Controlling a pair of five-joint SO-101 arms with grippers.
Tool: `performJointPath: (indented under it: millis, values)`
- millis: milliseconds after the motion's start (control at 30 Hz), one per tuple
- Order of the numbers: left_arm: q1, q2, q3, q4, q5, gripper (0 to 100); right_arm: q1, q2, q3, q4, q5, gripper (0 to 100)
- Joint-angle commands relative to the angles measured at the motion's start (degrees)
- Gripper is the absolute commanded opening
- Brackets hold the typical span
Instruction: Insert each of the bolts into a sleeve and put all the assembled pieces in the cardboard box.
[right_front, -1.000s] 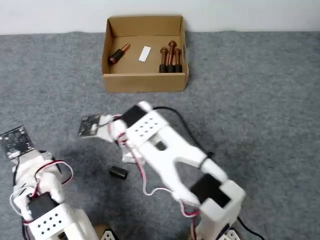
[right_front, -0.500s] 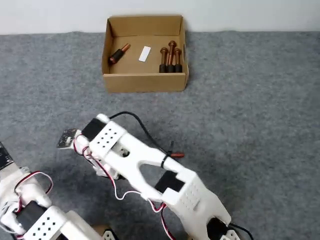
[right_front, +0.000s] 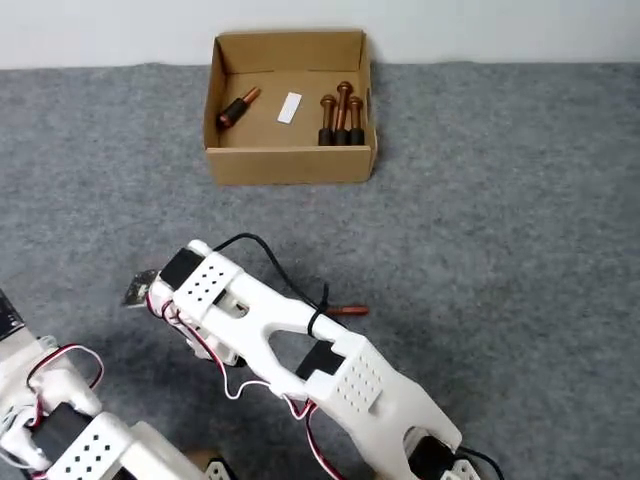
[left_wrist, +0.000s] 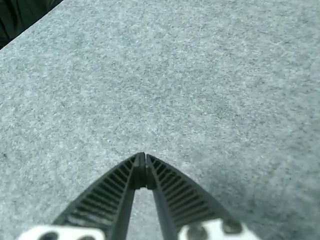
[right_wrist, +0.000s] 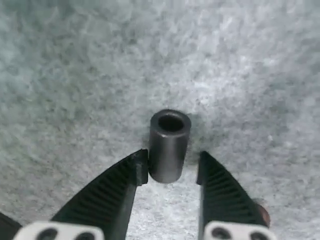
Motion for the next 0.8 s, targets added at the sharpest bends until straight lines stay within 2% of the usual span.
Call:
performJointPath:
  millis: [0, 233, 567, 767]
  values:
    - [-0.4, -0.4, -2.1, 0.4, -0.4, 1, -0.8, 0.1, -2.2, -2.6, -0.4, 9.7]
    - [-0.4, -0.4, -2.0, 0.4, -0.4, 1, -0.8, 0.2, -2.2, -5.3, -0.2, 0.9]
    - [0.1, -0.4, -1.3, 0.4, -0.4, 1, 0.0, -8.8, -2.3, 0.7, 3.3, 0.9]
    - [2.9, -0.4, -3.0, 2.2, -0.2, 1, 5.4, -16.4, -2.3, 4.9, 3.1, 0.9]
